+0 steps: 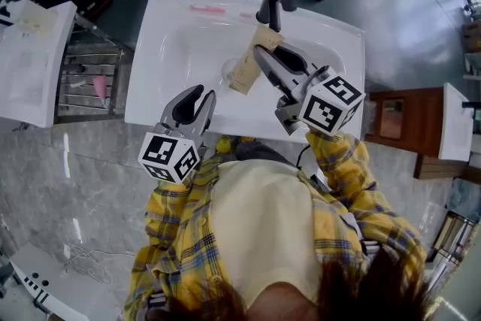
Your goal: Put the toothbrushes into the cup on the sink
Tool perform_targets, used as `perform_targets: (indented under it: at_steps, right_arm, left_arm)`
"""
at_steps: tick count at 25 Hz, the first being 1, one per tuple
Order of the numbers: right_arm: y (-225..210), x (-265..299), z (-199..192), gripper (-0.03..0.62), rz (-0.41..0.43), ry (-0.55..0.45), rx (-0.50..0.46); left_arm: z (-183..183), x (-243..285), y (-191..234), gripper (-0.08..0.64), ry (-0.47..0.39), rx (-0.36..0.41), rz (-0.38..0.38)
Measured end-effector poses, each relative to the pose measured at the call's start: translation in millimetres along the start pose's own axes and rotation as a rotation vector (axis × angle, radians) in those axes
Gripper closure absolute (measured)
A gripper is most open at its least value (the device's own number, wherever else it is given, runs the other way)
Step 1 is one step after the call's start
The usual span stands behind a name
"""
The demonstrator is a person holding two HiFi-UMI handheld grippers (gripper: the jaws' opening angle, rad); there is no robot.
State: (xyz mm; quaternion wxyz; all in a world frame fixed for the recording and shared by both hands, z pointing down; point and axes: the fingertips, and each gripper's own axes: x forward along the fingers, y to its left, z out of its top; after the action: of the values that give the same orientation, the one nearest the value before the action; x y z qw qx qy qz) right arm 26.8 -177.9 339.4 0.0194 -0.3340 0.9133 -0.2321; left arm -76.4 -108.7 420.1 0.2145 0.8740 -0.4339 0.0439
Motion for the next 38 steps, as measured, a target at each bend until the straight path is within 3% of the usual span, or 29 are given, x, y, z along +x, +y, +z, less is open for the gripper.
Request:
perform_targets:
  at_steps: [3,8,18,29,38]
  right_arm:
    - [-0.8,4.5,-6.3,0.518,-0.031,-0.008,-0.075]
    - [-4.5,9.9,-13.3,0.518,-0.072,-0.037,-0.118]
    - [-18.4,20.5,-37.7,0.518,-0.152,-0.098,-0.200]
    - [-29.2,37.6,-83.1,0.518,-0.171,-0.007,-0.220]
    - [-31.7,42.5,-116.6,0.518,-0.162,0.141,-0.225]
  left_arm:
    - [0.3,-0.1,0.9,0.466,0.007,0.041,0.024]
    - [0.7,0.9,-0.9,0.494,0.031,0.093,0.052]
    - [-8.0,1.9,-5.2,0.546,0.073,0.110,0.058]
    - [-16.6,3.1,-7.7,0.555,0.099,0.090,0.053]
    - [-19.9,3.3,-5.7,0.555,0.117,0.089,0.046]
